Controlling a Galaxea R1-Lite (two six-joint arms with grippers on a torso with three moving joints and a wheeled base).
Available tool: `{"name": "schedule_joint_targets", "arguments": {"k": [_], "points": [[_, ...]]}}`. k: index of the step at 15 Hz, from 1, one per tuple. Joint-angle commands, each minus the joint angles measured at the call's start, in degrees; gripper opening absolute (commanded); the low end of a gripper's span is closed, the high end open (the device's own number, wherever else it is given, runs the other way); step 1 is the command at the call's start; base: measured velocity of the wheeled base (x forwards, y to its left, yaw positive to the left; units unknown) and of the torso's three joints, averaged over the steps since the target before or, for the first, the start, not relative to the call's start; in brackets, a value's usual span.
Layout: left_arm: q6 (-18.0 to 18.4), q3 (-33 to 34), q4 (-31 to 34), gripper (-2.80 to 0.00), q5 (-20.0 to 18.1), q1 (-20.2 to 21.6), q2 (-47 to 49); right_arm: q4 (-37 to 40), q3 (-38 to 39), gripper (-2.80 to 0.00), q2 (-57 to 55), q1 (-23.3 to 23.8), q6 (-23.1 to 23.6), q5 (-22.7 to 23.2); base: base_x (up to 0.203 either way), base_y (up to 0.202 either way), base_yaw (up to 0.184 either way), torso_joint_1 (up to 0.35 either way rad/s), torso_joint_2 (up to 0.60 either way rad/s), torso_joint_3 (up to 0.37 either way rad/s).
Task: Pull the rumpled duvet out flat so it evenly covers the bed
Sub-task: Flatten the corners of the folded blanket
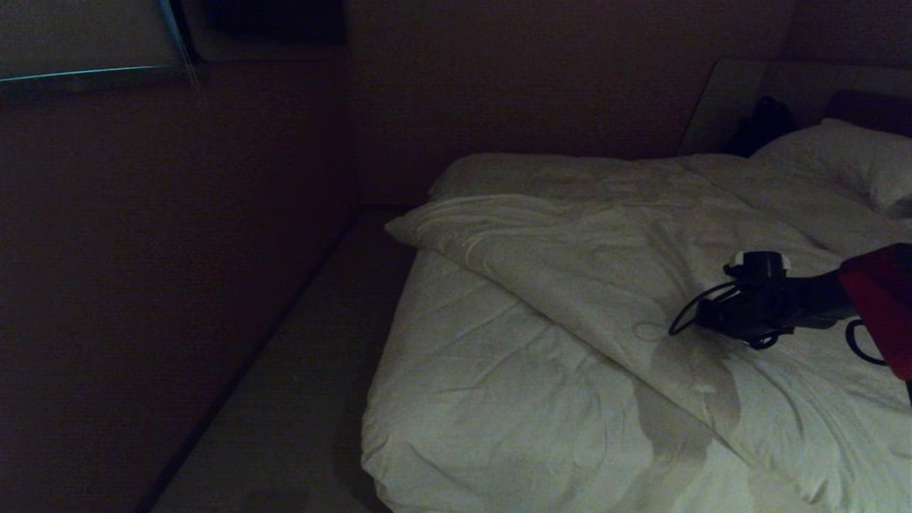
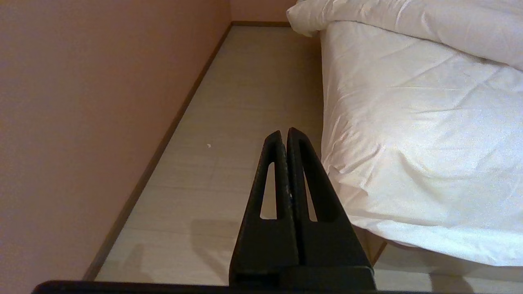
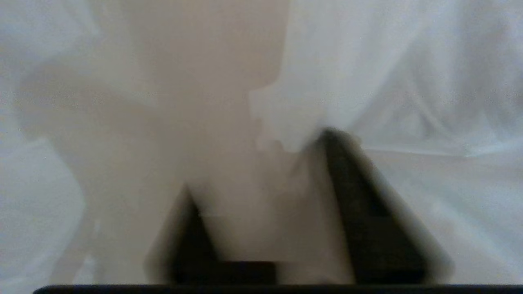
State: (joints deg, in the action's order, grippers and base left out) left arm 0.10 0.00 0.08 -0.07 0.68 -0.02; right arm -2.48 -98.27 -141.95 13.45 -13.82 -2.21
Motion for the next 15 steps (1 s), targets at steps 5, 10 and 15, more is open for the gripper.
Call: {"name": "schedule_joint_targets", "arguments": {"k": [5, 10, 15], "points": [[-0.01, 0.00, 0.01, -2.80, -0.01, 0.02, 0.02, 3.78, 0.07, -2.80, 5.58, -0.13, -3.43, 4.20, 0.000, 0.000, 0.000, 0.000, 0.00, 0.000], [-0.01, 0.00, 0.01, -2.80, -0.01, 0.02, 0.02, 9.76, 0.25, -2.80, 10.80, -0.63, -4.91, 8.90, 0.000, 0.000, 0.000, 0.000, 0.00, 0.000], [-0.01, 0.00, 0.01, -2.80, -0.01, 0.02, 0.02, 11.58, 4.04, -2.80, 16.89, -3.27, -4.75, 11.69, 0.000, 0.000, 0.000, 0.000, 0.00, 0.000]]}}
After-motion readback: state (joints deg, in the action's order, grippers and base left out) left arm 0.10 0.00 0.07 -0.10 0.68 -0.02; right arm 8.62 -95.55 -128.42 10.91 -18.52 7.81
